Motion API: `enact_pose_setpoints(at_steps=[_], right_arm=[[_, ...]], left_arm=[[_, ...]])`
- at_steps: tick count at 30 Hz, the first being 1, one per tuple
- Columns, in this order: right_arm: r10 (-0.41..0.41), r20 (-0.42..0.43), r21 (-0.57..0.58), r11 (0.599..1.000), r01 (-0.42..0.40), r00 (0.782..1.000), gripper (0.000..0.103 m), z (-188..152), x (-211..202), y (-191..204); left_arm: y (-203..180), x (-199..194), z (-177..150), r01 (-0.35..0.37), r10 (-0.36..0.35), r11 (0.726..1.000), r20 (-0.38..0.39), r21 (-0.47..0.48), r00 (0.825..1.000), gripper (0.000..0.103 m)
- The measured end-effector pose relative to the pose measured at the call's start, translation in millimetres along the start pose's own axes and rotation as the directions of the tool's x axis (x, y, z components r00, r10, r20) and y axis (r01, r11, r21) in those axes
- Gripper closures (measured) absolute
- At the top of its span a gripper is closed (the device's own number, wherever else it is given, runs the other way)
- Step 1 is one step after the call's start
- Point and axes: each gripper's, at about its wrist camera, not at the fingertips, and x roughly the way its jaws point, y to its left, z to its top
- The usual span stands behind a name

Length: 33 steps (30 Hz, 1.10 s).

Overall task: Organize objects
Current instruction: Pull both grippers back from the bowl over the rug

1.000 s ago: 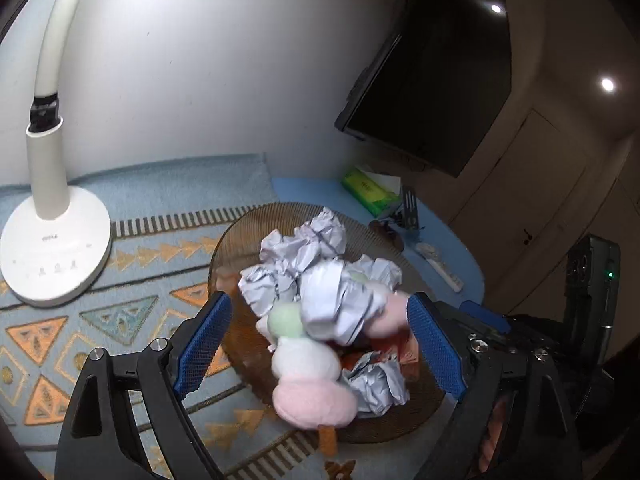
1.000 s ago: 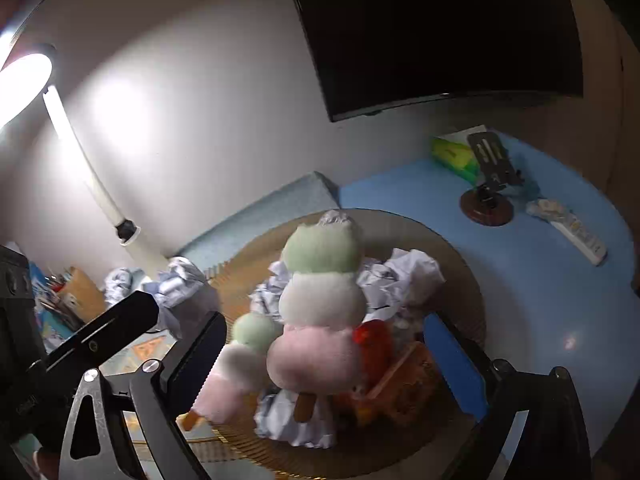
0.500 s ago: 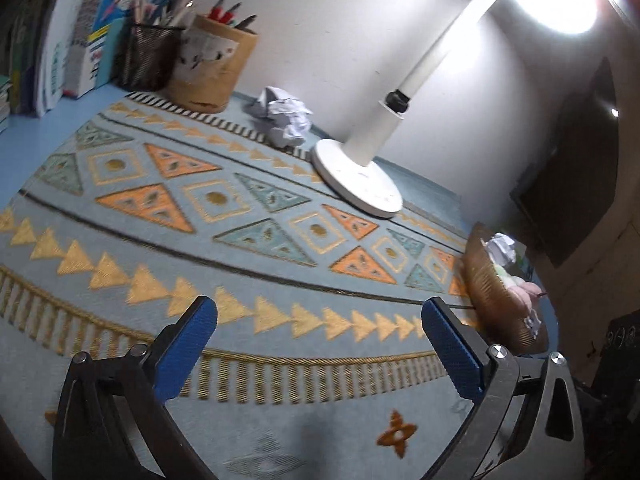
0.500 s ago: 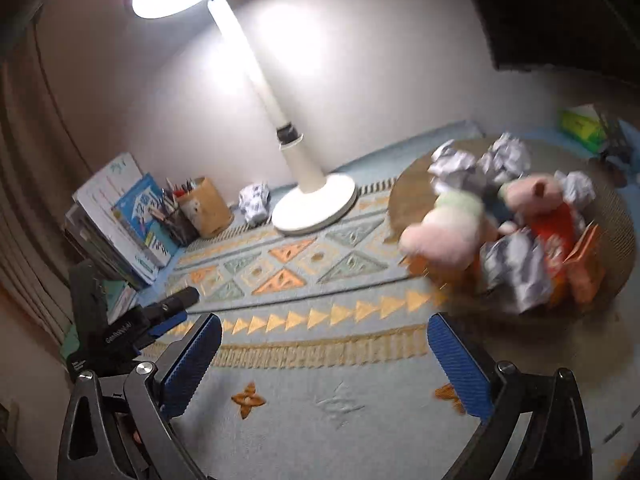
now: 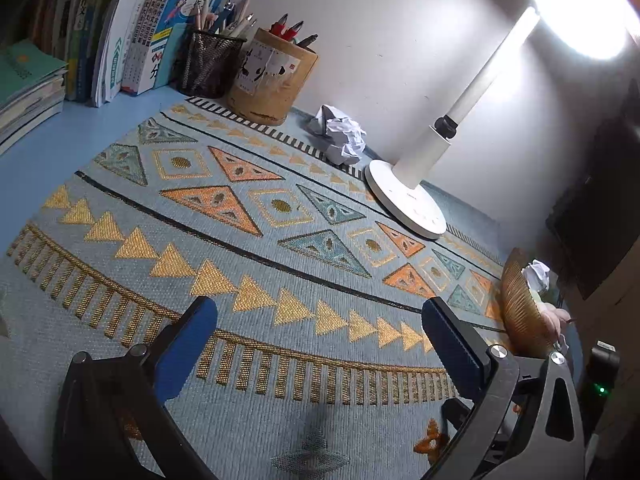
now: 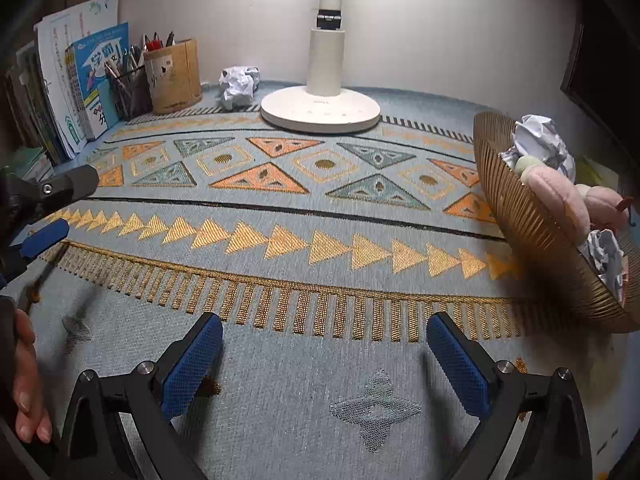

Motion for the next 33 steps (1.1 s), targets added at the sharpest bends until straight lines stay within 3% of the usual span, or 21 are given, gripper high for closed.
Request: enact_pose_setpoints(at_steps=[4,13,17,33], right_arm=[[0.026,-0.041,0.043,0.999,-0.024,0.999,0.000,1,8,-5],[0.010,-0.042,0.064,0.998,-0.007,0.999,0.000,1,6,-8],[0.005,-0.041,0.068,0.998,-0.002,0.999,0.000,2,7,-9],[-0.013,-0.032,0.068,0.998,0.015,0.999,0.000,0,6,-8]], left_arm=[[9,0,2,-0.015,0.015,0.999,0.005,-0.050,1.000,0.001],[15,3,5,0.021,-0.022,0.996,-0.014,-0.085,1.000,0.001],[12,2,4,0.059,-0.059,0.996,-0.009,-0.072,0.998,0.001],[15,5,5,0.044,-0.046,0.995,-0.023,-0.088,0.999,0.001]])
